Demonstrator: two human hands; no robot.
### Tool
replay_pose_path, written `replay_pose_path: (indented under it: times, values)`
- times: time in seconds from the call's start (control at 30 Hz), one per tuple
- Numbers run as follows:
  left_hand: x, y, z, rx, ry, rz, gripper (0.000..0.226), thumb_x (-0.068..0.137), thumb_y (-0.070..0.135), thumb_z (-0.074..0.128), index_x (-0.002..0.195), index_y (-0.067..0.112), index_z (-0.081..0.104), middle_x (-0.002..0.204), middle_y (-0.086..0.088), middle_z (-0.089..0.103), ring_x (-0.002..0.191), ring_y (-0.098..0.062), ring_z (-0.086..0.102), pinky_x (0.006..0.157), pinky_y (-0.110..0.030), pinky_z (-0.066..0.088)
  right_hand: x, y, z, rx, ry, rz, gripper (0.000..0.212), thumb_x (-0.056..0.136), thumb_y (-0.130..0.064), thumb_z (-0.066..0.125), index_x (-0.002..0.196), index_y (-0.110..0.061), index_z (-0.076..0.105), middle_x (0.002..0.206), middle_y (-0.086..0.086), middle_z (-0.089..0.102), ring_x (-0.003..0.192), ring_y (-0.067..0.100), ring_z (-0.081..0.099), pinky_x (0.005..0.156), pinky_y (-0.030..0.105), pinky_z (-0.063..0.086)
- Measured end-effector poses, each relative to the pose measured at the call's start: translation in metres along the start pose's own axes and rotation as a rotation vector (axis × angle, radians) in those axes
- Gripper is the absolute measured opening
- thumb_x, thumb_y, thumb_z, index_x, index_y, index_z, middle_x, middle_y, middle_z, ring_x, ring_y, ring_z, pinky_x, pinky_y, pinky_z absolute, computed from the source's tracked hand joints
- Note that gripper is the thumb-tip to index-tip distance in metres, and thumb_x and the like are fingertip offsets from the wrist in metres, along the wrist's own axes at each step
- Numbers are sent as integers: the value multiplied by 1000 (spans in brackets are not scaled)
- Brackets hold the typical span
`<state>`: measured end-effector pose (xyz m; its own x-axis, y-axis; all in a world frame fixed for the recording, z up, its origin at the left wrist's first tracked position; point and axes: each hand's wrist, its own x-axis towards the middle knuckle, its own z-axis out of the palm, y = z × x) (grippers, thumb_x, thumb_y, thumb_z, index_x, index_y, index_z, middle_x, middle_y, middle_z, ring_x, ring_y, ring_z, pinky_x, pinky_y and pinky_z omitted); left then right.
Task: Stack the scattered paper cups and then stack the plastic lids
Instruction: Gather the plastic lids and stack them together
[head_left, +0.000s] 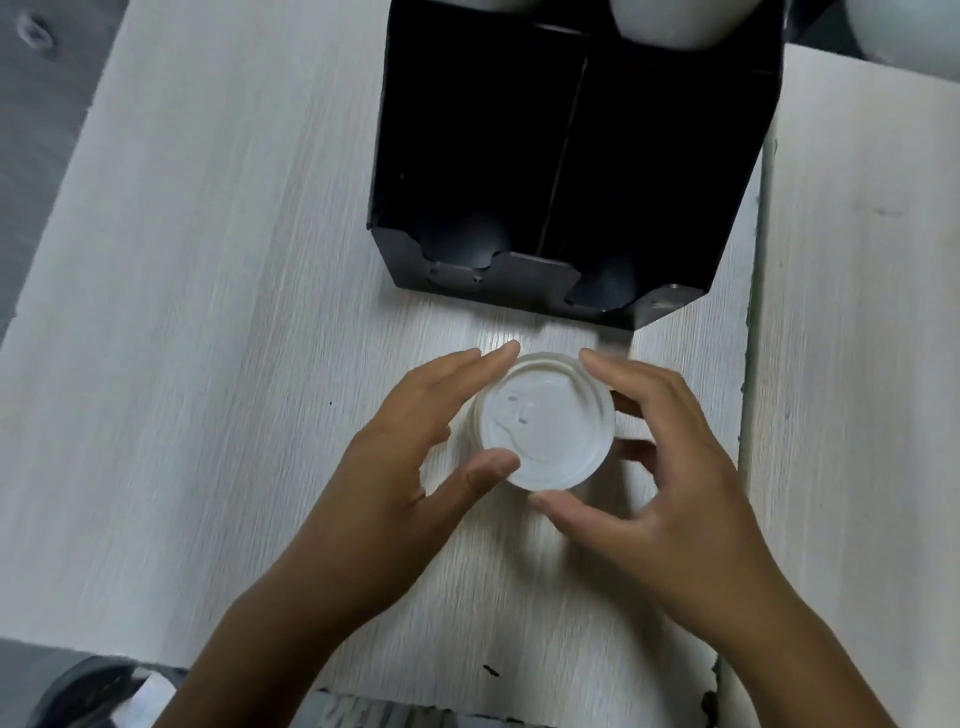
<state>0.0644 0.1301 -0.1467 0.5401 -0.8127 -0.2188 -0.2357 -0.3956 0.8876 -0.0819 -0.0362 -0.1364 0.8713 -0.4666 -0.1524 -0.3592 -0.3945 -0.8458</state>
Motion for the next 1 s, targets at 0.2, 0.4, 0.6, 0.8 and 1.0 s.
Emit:
replay_pose_path:
  times: [0.2, 0.4, 0.6, 0.8, 1.0]
  values:
    - [-2, 3, 3, -246, -35, -90, 60, 92, 41, 62, 144, 60, 39, 140, 41, 52, 130, 17, 50, 92, 0, 42, -6, -5, 10, 373, -43, 211, 72, 77, -42, 77, 137, -59, 42, 133, -38, 51, 129, -9, 51, 93, 8, 48]
    - [2, 18, -1, -243, -33, -51, 56, 91, 37, 63, 141, 56, 47, 136, 41, 56, 130, 15, 50, 90, -1, 45, -9, -17, 1, 323, -5, 231, 82, 77, -31, 86, 139, -61, 42, 140, -33, 51, 133, -5, 52, 103, 21, 52]
    - [21, 77, -26, -268, -13, 50, 55, 88, 34, 65, 135, 60, 50, 137, 28, 62, 135, 7, 51, 92, -7, 49, 1, -62, -44, 217, 104, 151, 87, 75, -32, 90, 140, -63, 41, 150, -26, 46, 139, 5, 47, 105, 32, 54]
    - [69, 127, -44, -263, 19, 150, 56, 96, 25, 64, 143, 51, 50, 139, 25, 62, 134, 0, 55, 110, -33, 47, 38, -91, -90, 156, 201, 77, 87, 76, -36, 89, 141, -63, 39, 145, -32, 47, 135, -3, 48, 105, 21, 52]
    - [93, 126, -41, -225, 49, 136, 60, 99, 7, 63, 142, 47, 50, 133, 30, 64, 129, 7, 57, 110, -27, 50, 66, -81, -96, 86, 163, 58, 86, 79, -33, 88, 147, -53, 38, 138, -34, 51, 130, -3, 51, 105, 29, 53]
